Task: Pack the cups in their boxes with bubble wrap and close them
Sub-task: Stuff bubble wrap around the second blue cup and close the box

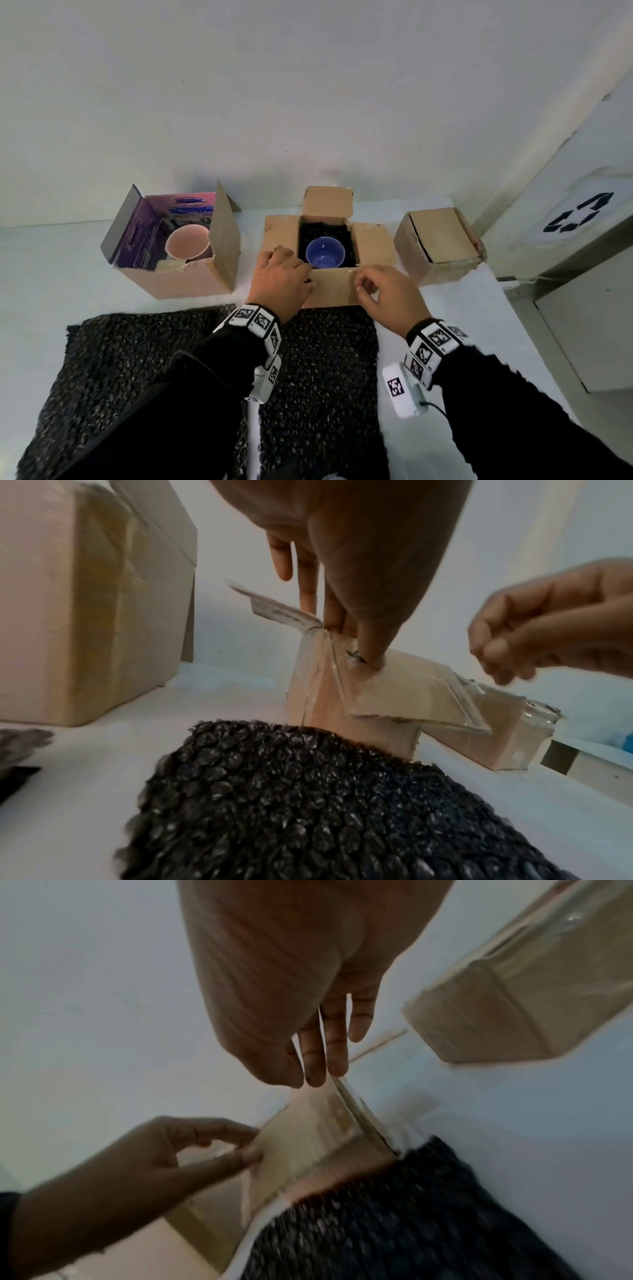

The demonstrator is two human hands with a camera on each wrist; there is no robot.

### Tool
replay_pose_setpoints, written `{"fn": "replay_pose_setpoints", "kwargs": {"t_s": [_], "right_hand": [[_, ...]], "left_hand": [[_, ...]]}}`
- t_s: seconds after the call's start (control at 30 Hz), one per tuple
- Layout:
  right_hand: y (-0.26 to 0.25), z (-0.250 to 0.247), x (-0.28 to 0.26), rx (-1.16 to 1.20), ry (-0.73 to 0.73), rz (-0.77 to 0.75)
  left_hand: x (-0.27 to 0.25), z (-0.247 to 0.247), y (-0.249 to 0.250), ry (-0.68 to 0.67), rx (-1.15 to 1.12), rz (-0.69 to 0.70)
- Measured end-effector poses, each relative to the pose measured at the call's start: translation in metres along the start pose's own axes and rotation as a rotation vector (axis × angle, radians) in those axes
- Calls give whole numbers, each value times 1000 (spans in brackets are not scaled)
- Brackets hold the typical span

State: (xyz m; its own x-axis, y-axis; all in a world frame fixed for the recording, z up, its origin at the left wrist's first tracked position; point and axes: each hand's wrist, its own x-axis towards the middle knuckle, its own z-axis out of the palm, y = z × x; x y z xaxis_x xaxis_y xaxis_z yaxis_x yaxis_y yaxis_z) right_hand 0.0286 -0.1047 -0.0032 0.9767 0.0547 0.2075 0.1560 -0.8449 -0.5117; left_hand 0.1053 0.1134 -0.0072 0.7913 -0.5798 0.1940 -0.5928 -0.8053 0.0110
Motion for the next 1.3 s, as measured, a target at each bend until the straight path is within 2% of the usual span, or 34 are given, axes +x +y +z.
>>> {"fn": "replay_pose_setpoints", "kwargs": {"t_s": [0.13,0.2,0.37,0.43,0.53,0.6,0.77,0.87,0.97,1.03,1.1,1.2,1.3], "right_hand": [[2,36,-35,-305,-249,437],[-1,50,-46,-387,-357,565],[-6,61,-55,-378,-400,485],[-6,54,-51,-152,-436,448],[-10,30,-41,249,-531,314],[-19,12,-32,322,-561,241],[-39,-21,-12,450,-528,201],[-43,-34,-7,502,-471,220],[-39,-52,-2,228,-488,222],[-38,-61,4,12,-481,242],[-37,-66,13,-87,-449,254],[-40,-76,32,98,-299,292],[-45,-87,53,154,-106,218]], "left_hand": [[-20,0,2,90,-63,19],[-31,1,5,103,-85,32],[-54,3,8,6,-100,93],[-59,1,6,-29,-122,126],[-62,-4,4,-77,-199,185],[-63,-10,6,-95,-193,201],[-52,-22,13,-124,-198,179],[-41,-33,15,-172,-330,121],[-29,-52,11,-134,-446,31],[-19,-66,4,-91,-422,-6],[-10,-82,-4,-101,-400,-19],[0,-104,-19,-118,-376,-27],[7,-114,-33,7,-375,-83]]}}
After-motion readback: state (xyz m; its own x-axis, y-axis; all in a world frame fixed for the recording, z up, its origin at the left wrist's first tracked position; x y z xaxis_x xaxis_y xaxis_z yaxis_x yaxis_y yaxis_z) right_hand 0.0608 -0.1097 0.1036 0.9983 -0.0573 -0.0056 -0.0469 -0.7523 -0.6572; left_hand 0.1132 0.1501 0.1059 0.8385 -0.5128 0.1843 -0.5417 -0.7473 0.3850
